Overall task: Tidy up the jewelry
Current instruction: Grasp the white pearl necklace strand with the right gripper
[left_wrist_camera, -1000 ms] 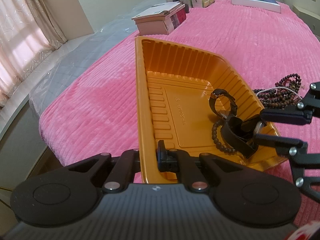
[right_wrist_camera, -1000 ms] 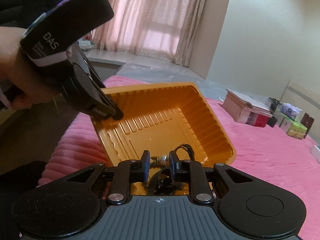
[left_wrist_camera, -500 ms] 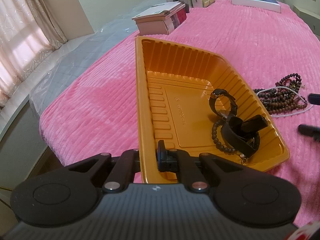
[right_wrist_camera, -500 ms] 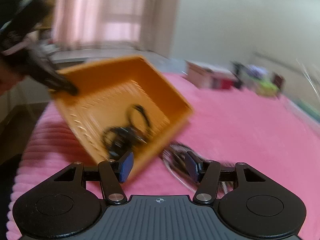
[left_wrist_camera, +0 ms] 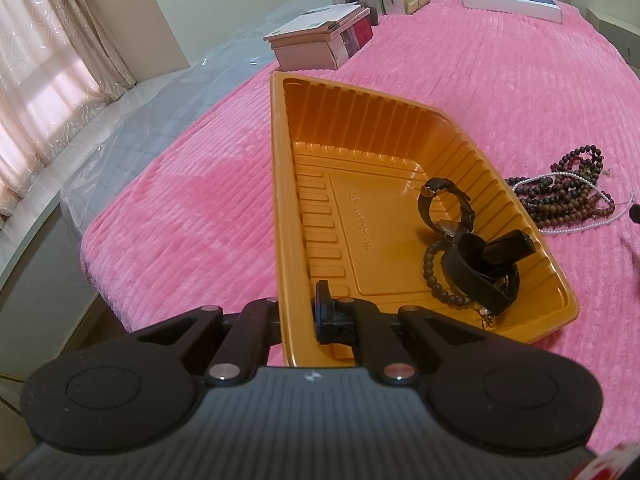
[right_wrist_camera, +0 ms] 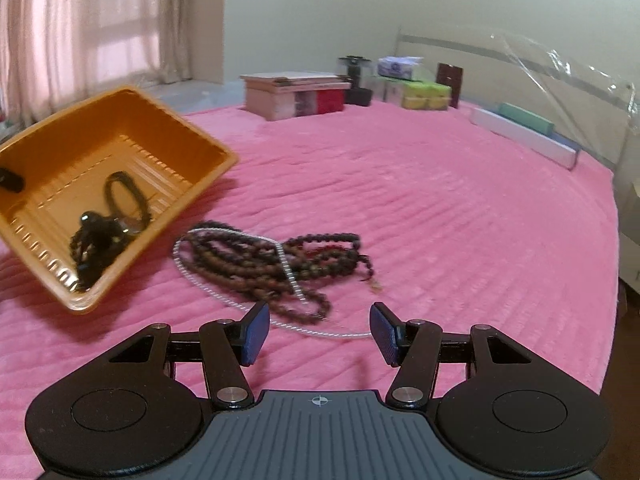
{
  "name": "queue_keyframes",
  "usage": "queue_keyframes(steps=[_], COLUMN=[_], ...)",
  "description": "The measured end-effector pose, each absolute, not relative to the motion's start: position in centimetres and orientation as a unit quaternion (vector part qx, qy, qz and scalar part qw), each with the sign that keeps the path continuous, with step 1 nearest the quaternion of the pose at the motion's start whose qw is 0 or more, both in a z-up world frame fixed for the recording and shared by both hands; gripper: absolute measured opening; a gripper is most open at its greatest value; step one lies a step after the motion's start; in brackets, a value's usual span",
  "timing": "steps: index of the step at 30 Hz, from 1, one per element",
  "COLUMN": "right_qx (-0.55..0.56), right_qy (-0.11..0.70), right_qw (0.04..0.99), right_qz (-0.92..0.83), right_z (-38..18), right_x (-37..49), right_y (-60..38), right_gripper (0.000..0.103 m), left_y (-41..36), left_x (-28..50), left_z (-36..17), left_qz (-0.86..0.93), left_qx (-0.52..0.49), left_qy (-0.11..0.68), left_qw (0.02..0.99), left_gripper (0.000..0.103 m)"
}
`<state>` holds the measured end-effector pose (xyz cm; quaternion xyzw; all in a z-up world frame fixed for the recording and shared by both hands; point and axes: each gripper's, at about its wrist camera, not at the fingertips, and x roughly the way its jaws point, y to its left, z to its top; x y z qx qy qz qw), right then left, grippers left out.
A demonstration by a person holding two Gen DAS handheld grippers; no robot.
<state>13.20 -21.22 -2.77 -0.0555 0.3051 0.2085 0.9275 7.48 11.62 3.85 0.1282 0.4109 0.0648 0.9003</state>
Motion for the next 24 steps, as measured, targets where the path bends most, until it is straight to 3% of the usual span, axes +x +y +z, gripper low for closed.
queue_keyframes(steps=[8, 12, 22, 24], right_qx=[-0.064, -0.105, -0.206, -0.215], right_qy=[0.305, 0.301, 0.307, 0.303], right_qw=[0.927, 0.921, 0.894, 0.893], right_qz=[0.209, 0.223, 0.253, 0.253], right_z=[-3.1, -3.5, -5.3, -5.4], right_x=[14.6, 14.9, 16.6, 16.7], right_y=[-20.8, -19.4, -15.8, -15.6], right_gripper=[0.055, 0.033, 0.012, 0.002], left_y=[11.6, 11.7, 11.6, 11.6], left_x=[7.5, 7.4, 7.4, 7.5], left_z=[3.8, 3.9, 3.9, 3.9], left_qz=[0.065, 0.065, 0.065, 0.065], left_qx=[0.128, 0.128, 0.129, 0.128], left_qy=[0.411, 0.411, 0.411, 0.411], left_qw=[0.9, 0.9, 0.9, 0.9], left_gripper=[0.004, 0.004, 0.004, 0.004])
